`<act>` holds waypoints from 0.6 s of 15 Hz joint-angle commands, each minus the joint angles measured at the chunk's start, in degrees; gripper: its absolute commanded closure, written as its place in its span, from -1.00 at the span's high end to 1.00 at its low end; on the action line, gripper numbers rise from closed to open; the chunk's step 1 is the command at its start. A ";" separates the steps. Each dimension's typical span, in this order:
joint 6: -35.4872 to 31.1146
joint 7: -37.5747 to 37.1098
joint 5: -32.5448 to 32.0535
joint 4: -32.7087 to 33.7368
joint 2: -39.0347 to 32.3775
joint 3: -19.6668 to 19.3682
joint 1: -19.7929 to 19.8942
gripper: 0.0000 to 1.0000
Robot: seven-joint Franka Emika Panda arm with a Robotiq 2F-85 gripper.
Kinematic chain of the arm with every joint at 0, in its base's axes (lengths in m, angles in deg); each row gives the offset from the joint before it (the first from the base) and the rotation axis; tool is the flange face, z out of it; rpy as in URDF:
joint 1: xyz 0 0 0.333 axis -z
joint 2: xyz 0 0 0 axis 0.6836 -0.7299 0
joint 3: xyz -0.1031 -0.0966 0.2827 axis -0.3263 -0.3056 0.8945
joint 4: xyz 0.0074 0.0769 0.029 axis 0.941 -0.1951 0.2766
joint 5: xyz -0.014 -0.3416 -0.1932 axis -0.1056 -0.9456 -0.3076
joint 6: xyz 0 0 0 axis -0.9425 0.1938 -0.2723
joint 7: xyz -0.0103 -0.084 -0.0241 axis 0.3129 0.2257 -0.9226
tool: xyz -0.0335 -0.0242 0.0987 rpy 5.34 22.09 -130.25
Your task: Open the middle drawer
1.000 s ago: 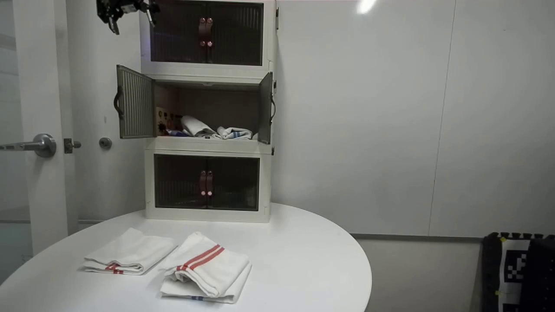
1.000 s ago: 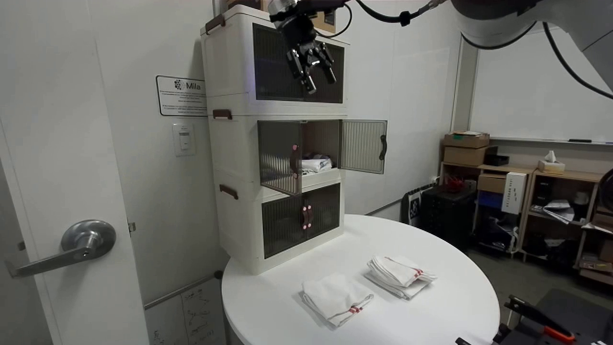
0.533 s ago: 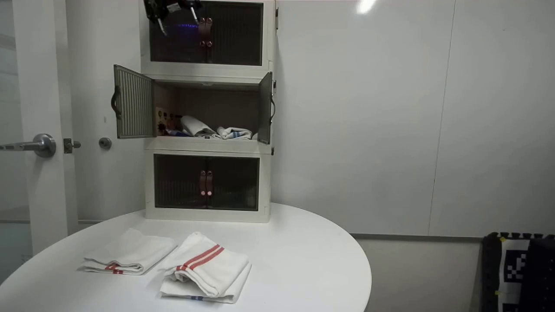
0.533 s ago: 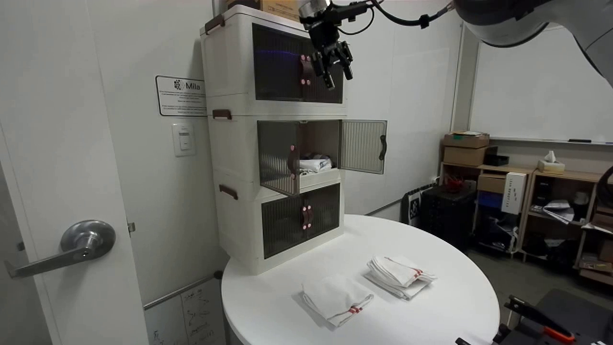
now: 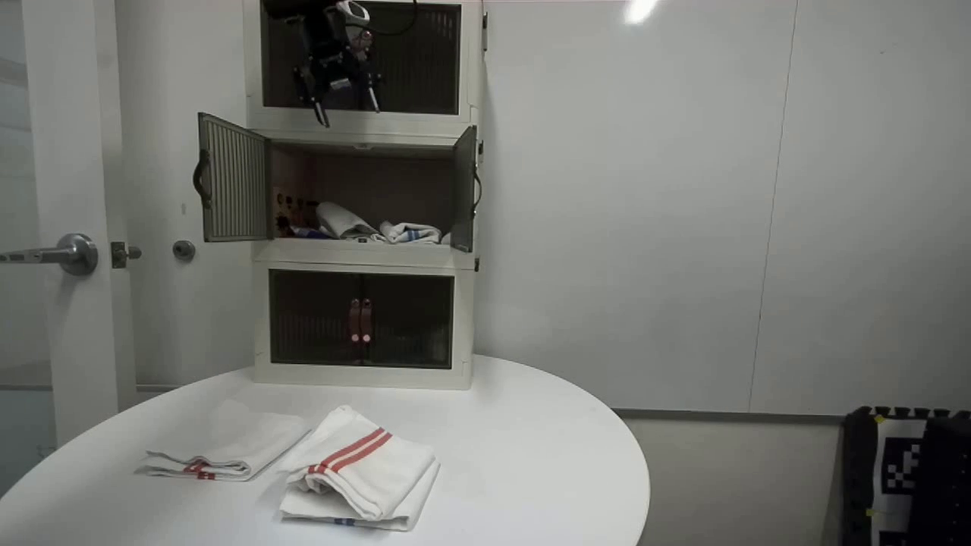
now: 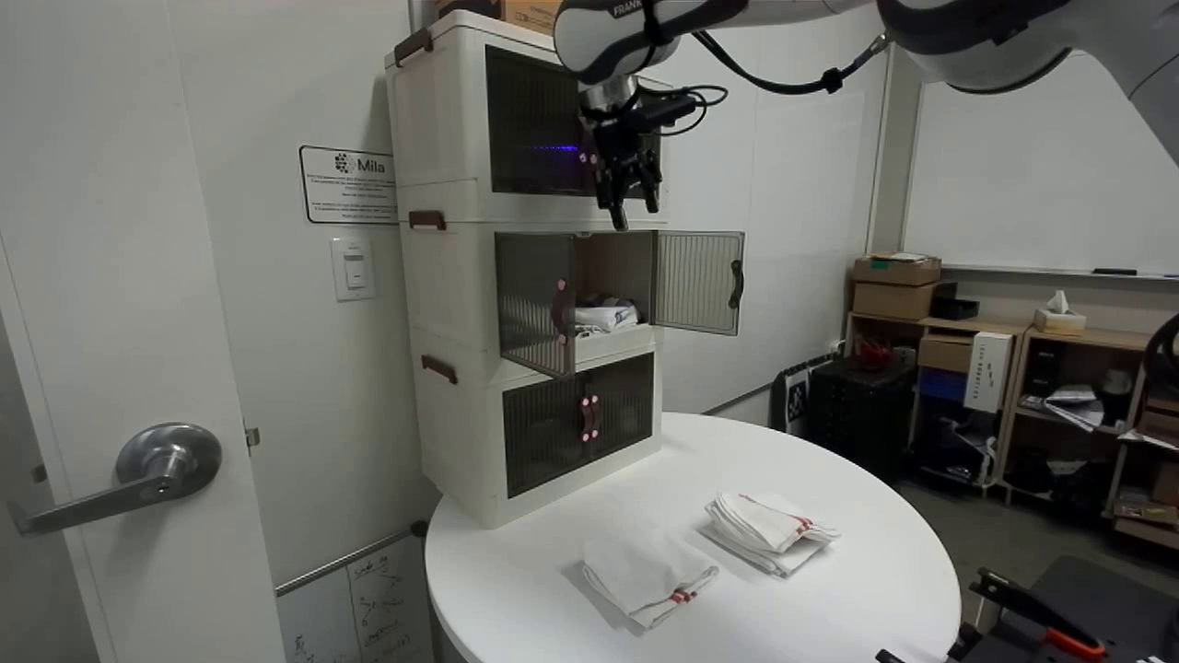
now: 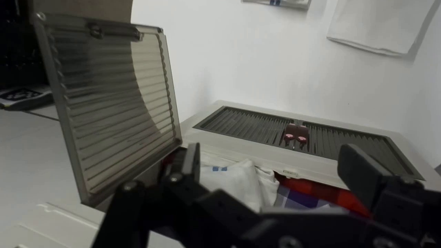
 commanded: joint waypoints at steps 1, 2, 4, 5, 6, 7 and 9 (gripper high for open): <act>-12.14 1.72 -0.70 -14.03 6.69 1.42 0.79 1.00; -16.29 2.33 -1.36 -16.78 7.75 1.58 0.97 1.00; -24.40 3.68 -2.25 -22.38 10.37 1.69 1.71 1.00; -28.24 4.09 -1.83 -25.16 11.57 1.70 2.28 1.00; -30.59 3.77 0.18 -28.02 13.13 1.79 3.23 1.00; -32.40 3.58 1.36 -30.86 14.78 1.70 3.96 1.00; -34.75 4.08 5.86 -36.44 18.04 -0.62 4.02 1.00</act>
